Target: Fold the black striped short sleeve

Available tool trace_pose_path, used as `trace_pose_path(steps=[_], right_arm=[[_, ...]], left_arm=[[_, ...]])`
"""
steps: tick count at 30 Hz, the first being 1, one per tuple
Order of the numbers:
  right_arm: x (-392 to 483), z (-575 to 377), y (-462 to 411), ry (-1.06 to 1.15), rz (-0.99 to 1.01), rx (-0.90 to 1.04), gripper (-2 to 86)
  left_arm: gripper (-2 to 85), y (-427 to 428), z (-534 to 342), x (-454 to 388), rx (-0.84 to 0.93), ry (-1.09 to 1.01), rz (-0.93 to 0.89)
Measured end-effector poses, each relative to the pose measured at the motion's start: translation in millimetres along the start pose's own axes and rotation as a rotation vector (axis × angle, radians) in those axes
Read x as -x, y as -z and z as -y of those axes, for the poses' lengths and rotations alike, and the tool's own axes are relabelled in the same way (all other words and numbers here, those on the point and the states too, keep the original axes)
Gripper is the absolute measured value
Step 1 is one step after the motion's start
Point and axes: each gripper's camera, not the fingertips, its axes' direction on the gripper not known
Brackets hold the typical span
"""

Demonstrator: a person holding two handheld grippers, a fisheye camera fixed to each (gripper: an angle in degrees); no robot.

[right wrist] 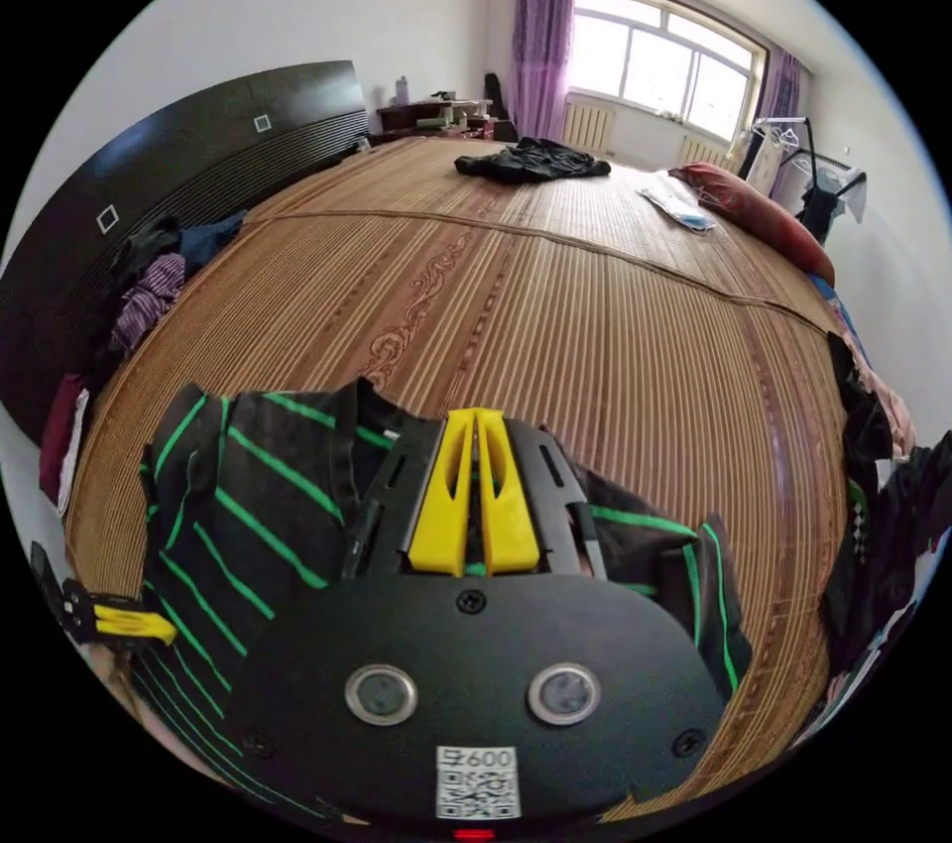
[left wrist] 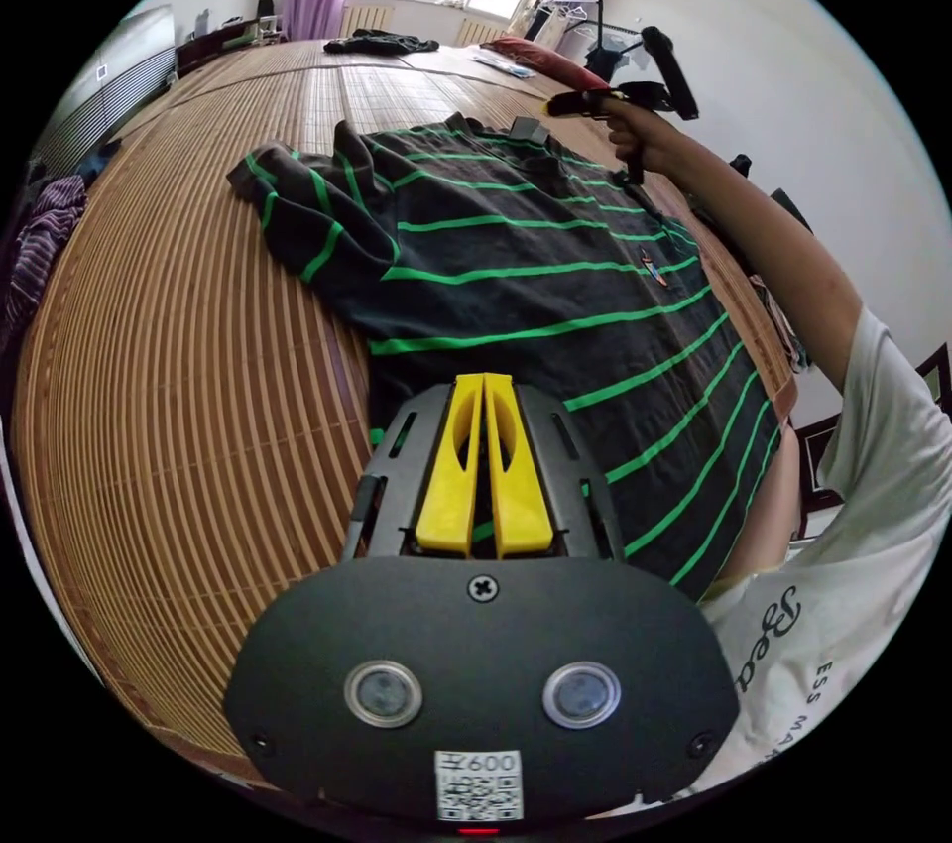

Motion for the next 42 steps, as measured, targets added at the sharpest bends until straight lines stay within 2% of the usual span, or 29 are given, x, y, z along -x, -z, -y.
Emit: trace_pose_path(steps=[3,5,7,12,20,27,28,30,32,35,37,39,42], right_arm=[[-18,13,-46,-0.027,-0.055,0.116,-0.8],[-28,11,-58,-0.043,-0.023,0.165,-0.9],[-31,7,-59,-0.003,0.012,0.159,-0.9],[-32,-4,-88,0.121,-0.043,0.216,-0.8],[-62,-15,-136,0.102,-0.085,0.135,-0.9],[-127,-4,-120,0.017,0.044,0.009,-0.8],[-130,-3,-114,0.028,0.040,-0.014,-0.8],[-131,11,-110,0.017,-0.116,-0.032,-0.8],[-129,25,-114,0.072,-0.081,-0.039,-0.8],[-130,42,-139,0.059,-0.020,0.009,-0.8],[-130,46,-166,0.067,0.017,0.101,-0.8],[-128,43,-207,0.114,0.014,0.277,-0.8],[-136,40,-222,0.080,-0.022,0.226,-0.8]], left_arm=[[0.1,-3,7,9,0.005,0.011,-0.040],[0.1,-5,11,13,0.007,0.013,-0.052],[0.1,-6,15,14,0.009,0.010,-0.048],[0.2,-10,26,11,0.015,-0.015,-0.006],[0.1,-14,41,24,0.020,-0.005,-0.034],[0.2,-17,54,22,0.028,-0.034,0.011],[0.2,-17,56,22,0.028,-0.036,0.013],[0.2,-18,60,24,0.031,-0.041,0.012],[0.2,-18,62,25,0.031,-0.041,0.011],[0.2,-19,66,26,0.031,-0.044,0.017],[0.2,-19,69,25,0.032,-0.051,0.026],[0.2,-19,71,26,0.032,-0.056,0.032],[0.2,-20,75,27,0.034,-0.060,0.034]])
